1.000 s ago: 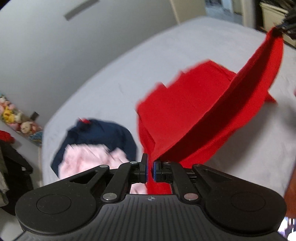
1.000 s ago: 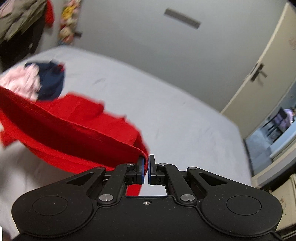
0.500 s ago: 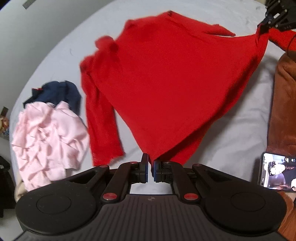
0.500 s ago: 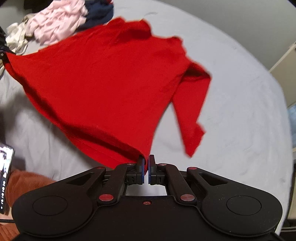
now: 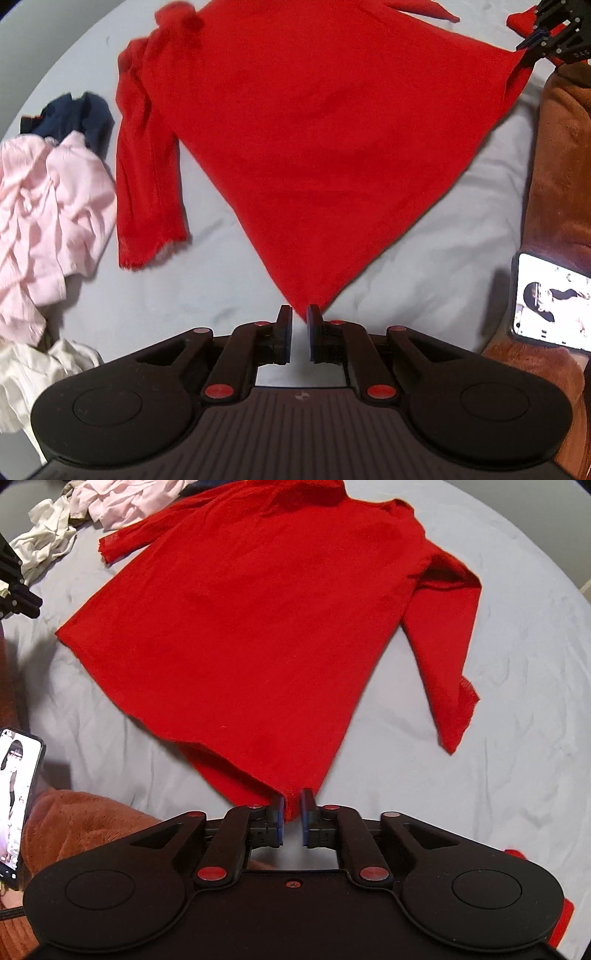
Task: Fold clothes
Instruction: 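Lower the red top flat onto the bed and open both grippers, then grasp the red top's sleeve cuff with the right gripper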
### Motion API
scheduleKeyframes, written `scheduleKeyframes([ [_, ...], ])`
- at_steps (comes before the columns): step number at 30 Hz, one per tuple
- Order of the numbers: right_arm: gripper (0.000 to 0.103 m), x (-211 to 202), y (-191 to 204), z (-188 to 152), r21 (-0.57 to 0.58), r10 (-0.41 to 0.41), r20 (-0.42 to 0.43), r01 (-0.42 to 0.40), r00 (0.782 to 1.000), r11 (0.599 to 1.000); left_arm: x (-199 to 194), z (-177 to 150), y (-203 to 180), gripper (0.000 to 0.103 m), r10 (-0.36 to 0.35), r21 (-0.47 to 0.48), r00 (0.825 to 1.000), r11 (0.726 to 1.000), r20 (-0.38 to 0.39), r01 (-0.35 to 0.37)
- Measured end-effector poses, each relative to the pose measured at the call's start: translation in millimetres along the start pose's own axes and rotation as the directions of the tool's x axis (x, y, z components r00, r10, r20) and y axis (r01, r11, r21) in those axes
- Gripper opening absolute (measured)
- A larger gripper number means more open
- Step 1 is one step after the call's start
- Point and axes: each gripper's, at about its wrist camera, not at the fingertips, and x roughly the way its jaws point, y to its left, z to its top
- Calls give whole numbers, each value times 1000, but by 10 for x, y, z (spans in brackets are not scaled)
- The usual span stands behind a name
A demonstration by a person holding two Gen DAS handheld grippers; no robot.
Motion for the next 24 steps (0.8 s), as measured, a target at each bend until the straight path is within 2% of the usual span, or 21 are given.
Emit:
scheduleKeyframes([
  [2, 27, -55, -32, -41, 2, 6, 9, -7, 1000, 1000, -20, -32, 25, 19, -12, -10, 1000, 1000, 4, 12],
  [5, 27, -140, -179, -36, 52, 6, 30, -7, 1000, 999, -48, -22, 87, 19, -11, -45, 1000, 999, 29, 12],
  [8, 27, -187, -442, -35, 149, -15, 67, 4, 998, 989, -59, 64, 177, 19, 19, -97, 997, 995, 76, -12],
  [12, 27, -166, -901, -16, 315, -44, 114, 6, 992, 949, -26, 258, 276, 19, 23, -179, 993, 984, 117, -2],
  [19, 27, 101, -1534, 73, 446, -139, 143, 62, 980, 893, 225, 663, 232, 19, 41, -264, 983, 965, 176, 7],
  [24, 27, 366, -1823, 184, 472, -146, 144, 62, 979, 880, 574, 840, 207, 19, 26, -318, 988, 948, 154, 24],
])
